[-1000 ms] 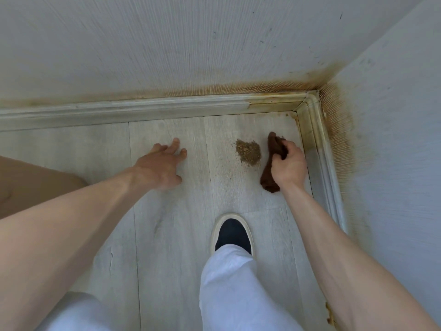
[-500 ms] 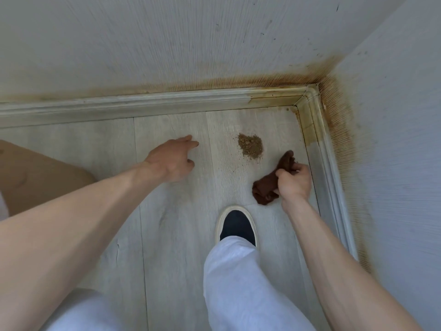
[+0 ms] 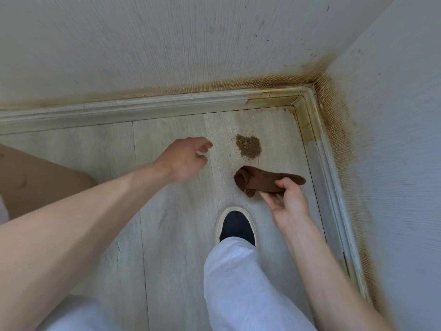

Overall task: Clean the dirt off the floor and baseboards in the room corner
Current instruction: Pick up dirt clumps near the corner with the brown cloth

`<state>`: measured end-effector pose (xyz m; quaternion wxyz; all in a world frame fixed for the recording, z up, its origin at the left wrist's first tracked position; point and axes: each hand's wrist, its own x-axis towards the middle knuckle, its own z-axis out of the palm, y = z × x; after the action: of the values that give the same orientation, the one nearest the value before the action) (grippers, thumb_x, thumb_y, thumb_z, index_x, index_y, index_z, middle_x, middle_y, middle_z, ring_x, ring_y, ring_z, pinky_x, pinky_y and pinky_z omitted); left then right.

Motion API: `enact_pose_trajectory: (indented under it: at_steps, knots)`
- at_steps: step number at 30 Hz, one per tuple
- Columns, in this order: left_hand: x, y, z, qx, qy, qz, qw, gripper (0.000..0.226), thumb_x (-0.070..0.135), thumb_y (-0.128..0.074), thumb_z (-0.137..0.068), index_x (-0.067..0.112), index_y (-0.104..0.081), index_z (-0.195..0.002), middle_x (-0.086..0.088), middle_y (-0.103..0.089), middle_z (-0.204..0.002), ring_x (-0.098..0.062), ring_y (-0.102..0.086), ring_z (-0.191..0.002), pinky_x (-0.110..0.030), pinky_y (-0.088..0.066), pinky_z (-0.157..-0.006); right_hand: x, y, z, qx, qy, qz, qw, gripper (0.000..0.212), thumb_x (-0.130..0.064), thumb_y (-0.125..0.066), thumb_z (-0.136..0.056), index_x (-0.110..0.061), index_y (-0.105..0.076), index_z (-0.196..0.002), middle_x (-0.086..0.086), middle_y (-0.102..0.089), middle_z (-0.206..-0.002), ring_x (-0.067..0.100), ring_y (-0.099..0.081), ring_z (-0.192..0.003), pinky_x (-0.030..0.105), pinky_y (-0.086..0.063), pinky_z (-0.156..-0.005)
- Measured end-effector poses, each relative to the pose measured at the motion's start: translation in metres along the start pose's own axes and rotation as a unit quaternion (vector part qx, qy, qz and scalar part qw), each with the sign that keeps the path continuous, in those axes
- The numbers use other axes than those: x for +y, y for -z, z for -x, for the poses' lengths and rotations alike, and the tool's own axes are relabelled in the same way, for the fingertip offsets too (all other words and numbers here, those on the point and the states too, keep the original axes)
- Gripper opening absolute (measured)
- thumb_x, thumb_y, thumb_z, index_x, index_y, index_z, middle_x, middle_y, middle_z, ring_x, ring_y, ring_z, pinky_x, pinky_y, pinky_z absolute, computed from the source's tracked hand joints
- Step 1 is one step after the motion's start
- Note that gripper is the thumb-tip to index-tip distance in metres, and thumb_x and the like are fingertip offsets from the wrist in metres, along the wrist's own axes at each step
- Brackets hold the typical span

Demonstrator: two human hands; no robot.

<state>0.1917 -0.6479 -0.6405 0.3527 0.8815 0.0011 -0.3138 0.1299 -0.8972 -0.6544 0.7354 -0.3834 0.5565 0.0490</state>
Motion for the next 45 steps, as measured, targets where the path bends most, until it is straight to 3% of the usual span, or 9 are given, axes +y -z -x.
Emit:
enact_pose_trajectory:
  at_steps: [3,7,11,16,21,25,29,37,45]
  knots:
    - [0.012,-0.010,0.000,-0.093,0.095,0.100,0.986,0.035,0.039,-0.055,-0.104,0.018,-0.063,-0.130,0.000,-0.068,-0.129,-0.013,-0.067,-0.109,-0.029,-0.052,-0.100,0.017,-0.010,0.015,-0.029,-0.045,-0.025,0.998,0.030,0.010,-0.056,-0.090,0.000,-0.060,-0.118,0.025,-0.067,-0.110,0.037,-0.068,-0.103,0.056,-0.061,-0.086]
    - [0.017,-0.017,0.011,-0.206,0.247,0.268,0.908,0.079,0.078,-0.051,-0.089,0.008,-0.065,-0.123,-0.017,-0.072,-0.117,-0.028,-0.075,-0.103,-0.041,-0.058,-0.096,0.042,-0.028,0.030,-0.060,-0.092,-0.052,0.993,0.031,0.009,-0.056,-0.090,0.003,-0.060,-0.120,0.029,-0.067,-0.115,0.041,-0.069,-0.105,0.052,-0.062,-0.084]
    - [0.019,-0.022,0.013,-0.084,0.273,0.391,0.875,0.051,0.054,-0.066,-0.095,0.008,-0.067,-0.116,-0.019,-0.074,-0.108,-0.030,-0.076,-0.093,-0.040,-0.063,-0.086,0.056,-0.031,0.042,-0.094,-0.122,-0.006,0.988,0.031,0.010,-0.058,-0.090,0.003,-0.060,-0.120,0.031,-0.068,-0.113,0.041,-0.074,-0.093,0.048,-0.065,-0.077]
    - [0.004,-0.030,0.000,-0.023,0.316,0.357,0.878,0.040,0.029,-0.073,-0.096,0.000,-0.061,-0.120,-0.018,-0.070,-0.107,-0.028,-0.073,-0.087,-0.038,-0.065,-0.068,0.060,-0.030,0.038,-0.109,-0.156,0.073,0.979,0.021,0.008,-0.058,-0.095,0.002,-0.061,-0.115,0.029,-0.069,-0.109,0.040,-0.075,-0.091,0.047,-0.063,-0.081]
    - [-0.006,-0.041,-0.026,0.022,0.306,0.254,0.917,0.032,0.029,-0.081,-0.089,0.002,-0.065,-0.099,-0.016,-0.071,-0.102,-0.030,-0.074,-0.088,-0.041,-0.065,-0.073,0.061,-0.041,0.014,-0.075,-0.167,0.106,0.977,0.029,0.011,-0.052,-0.097,0.002,-0.056,-0.124,0.027,-0.065,-0.113,0.037,-0.070,-0.094,0.041,-0.062,-0.078]
    - [0.010,-0.045,-0.050,0.078,0.255,0.098,0.959,0.036,0.032,-0.078,-0.090,0.004,-0.066,-0.110,-0.009,-0.068,-0.103,-0.027,-0.067,-0.095,-0.033,-0.055,-0.078,0.059,-0.052,-0.004,-0.051,-0.152,0.094,0.983,0.036,0.014,-0.053,-0.095,0.003,-0.056,-0.129,0.027,-0.063,-0.119,0.035,-0.067,-0.099,0.039,-0.061,-0.079]
    - [0.031,-0.048,-0.079,0.136,0.196,0.088,0.967,0.034,0.029,-0.075,-0.093,0.010,-0.064,-0.118,-0.006,-0.062,-0.107,-0.023,-0.060,-0.098,-0.030,-0.048,-0.076,0.041,-0.066,-0.026,-0.042,-0.121,0.073,0.989,0.038,0.013,-0.054,-0.095,0.001,-0.055,-0.132,0.027,-0.063,-0.123,0.036,-0.067,-0.105,0.039,-0.063,-0.080]
    - [0.026,-0.035,-0.077,0.147,0.124,0.138,0.972,0.025,0.038,-0.080,-0.087,0.024,-0.071,-0.105,-0.003,-0.071,-0.099,-0.025,-0.071,-0.091,-0.043,-0.063,-0.080,0.035,-0.063,-0.011,-0.074,-0.125,0.051,0.988,0.029,0.005,-0.056,-0.098,-0.002,-0.057,-0.125,0.025,-0.071,-0.111,0.035,-0.075,-0.095,0.045,-0.064,-0.077]
    - [0.006,-0.011,-0.087,0.151,0.162,0.036,0.974,0.031,0.036,-0.078,-0.090,0.015,-0.072,-0.112,-0.006,-0.069,-0.105,-0.023,-0.066,-0.092,-0.033,-0.059,-0.076,0.055,-0.093,-0.004,-0.127,-0.198,0.072,0.969,0.024,-0.004,-0.058,-0.102,0.001,-0.058,-0.126,0.028,-0.071,-0.111,0.032,-0.074,-0.092,0.042,-0.065,-0.067]
